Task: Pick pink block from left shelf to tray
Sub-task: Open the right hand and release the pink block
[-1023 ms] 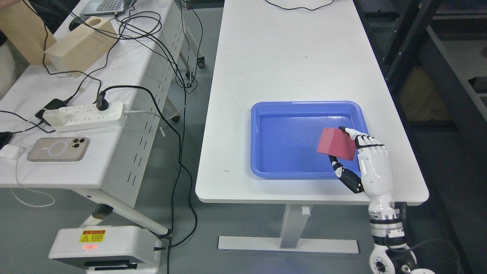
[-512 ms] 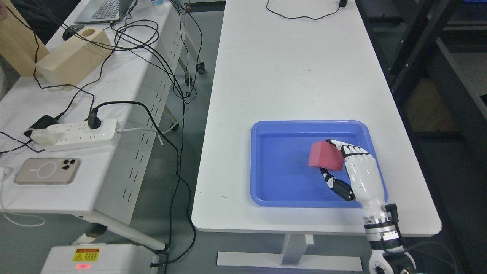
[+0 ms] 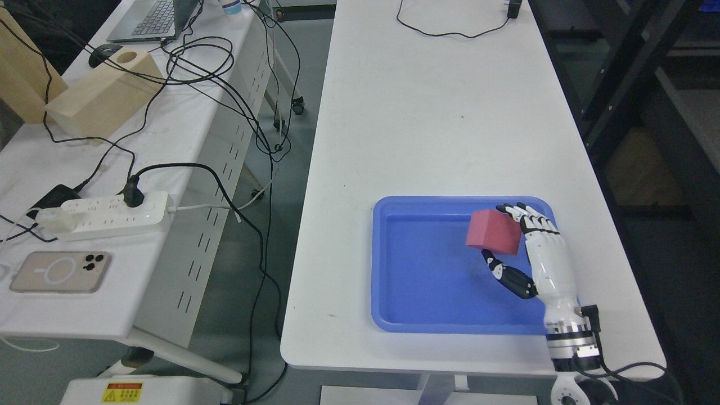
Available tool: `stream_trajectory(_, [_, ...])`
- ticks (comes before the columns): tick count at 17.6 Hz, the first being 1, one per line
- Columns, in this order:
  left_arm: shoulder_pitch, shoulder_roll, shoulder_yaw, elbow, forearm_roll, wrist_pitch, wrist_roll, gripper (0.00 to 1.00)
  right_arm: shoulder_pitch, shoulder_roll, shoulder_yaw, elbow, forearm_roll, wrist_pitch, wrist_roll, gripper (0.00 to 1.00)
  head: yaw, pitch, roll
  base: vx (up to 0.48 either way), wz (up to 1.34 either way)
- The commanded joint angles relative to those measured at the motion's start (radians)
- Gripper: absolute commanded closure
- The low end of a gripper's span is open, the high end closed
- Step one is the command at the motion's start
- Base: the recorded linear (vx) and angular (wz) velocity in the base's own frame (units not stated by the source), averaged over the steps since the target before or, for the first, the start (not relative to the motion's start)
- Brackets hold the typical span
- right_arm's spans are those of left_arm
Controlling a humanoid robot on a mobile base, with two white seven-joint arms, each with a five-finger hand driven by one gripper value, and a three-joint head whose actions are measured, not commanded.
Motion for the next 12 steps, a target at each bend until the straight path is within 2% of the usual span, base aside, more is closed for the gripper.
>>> stream_trajectory(1, [-0.029,0.017,0.000,-0.017,0.000,-0.001,0.001,0.00,0.009,-0.010,-0.034,0.004,-0.099,0.002,0.000,0.02,0.0000,0.000,0.000,0.059,0.00])
stream_trajectory(5, [-0.029,0.017,0.000,-0.017,0.000,-0.001,0.001,0.00,0.008,-0.008,-0.094,0.004,-0.297,-0.006,0.000,0.01,0.0000,0.000,0.000,0.035,0.00])
stream_trajectory(7, [-0.029,0.017,0.000,-0.017,0.000,-0.001,0.001,0.00,-0.003,-0.010,-0.124,0.004,-0.447,-0.050,0.006,0.01,0.0000,0.000,0.000,0.024,0.00])
stream_trajectory(10, [-0.031,0.017,0.000,-0.017,0.000,-0.001,0.001,0.00,0.000,-0.010,-0.137,0.004,-0.712,-0.095,0.167,0.01,0.0000,0.000,0.000,0.016,0.00])
stream_trajectory(12, [-0.029,0.017,0.000,-0.017,0.000,-0.001,0.001,0.00,0.006,-0.010,-0.144,0.005,-0.824,-0.097,0.292,0.01,0.0000,0.000,0.000,0.000,0.00])
